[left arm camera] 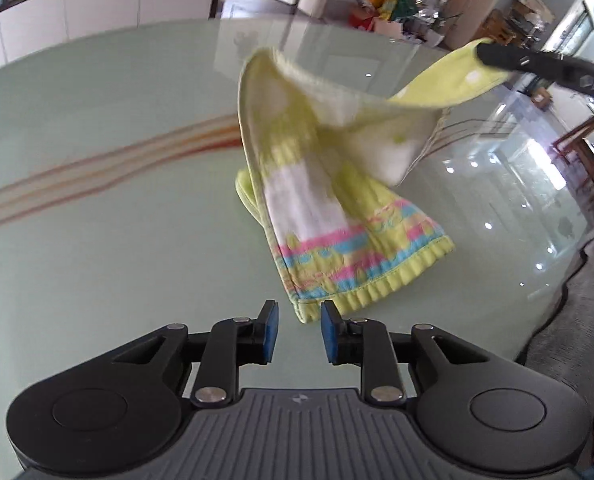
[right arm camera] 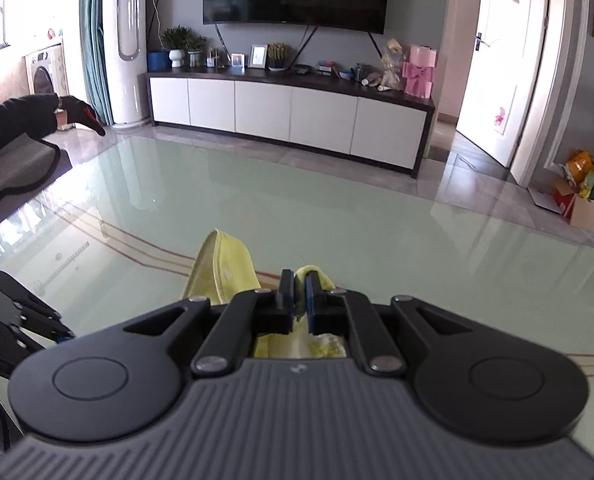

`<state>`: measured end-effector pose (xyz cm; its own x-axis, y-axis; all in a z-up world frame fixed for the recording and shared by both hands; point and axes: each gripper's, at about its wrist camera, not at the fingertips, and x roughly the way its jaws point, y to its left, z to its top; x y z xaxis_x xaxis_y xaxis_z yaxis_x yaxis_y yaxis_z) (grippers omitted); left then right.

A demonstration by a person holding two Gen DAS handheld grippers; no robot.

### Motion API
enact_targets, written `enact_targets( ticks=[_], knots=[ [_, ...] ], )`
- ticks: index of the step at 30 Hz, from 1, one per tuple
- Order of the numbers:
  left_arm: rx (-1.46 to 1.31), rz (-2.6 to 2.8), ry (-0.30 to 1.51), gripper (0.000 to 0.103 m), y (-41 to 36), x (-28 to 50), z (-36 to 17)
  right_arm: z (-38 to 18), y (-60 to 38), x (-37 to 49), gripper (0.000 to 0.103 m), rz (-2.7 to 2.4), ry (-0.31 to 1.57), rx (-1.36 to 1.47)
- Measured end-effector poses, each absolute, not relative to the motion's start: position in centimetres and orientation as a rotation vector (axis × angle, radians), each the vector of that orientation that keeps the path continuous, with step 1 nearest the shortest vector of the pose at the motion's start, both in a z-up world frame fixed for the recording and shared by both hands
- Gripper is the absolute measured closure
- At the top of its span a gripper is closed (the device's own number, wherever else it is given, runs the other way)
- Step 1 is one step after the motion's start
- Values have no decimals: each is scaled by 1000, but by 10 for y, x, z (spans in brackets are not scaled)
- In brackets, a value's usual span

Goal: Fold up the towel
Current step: 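Lift the towel off the table with both grippers, letting it hang open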

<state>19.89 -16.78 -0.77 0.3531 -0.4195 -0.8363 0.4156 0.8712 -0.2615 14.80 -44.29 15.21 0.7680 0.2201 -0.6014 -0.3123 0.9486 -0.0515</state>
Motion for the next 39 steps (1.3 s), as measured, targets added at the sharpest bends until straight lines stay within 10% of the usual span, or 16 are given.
enact_targets(
  ticks=[11, 14, 16, 17, 33, 39],
  knots=[
    [28, -435, 1071, 28, -200, 199, -35, 150, -456, 142, 97, 303, 628, -121],
    [74, -420, 1042, 43, -210, 194, -34, 150, -459, 144, 97, 302, 621, -114],
    [82, -412, 1030, 89, -211, 194, -31, 150, -460, 143, 97, 302, 615, -109],
    [66, -406, 1039, 95, -208, 196, -31, 149, -460, 143, 97, 303, 613, -108],
    [22, -444, 1061, 102, -184, 204, -8, 160, -466, 151, 97, 292, 559, -87],
    [50, -450, 1098, 86, -189, 197, -35, 154, -462, 150, 97, 298, 584, -116]
  ],
)
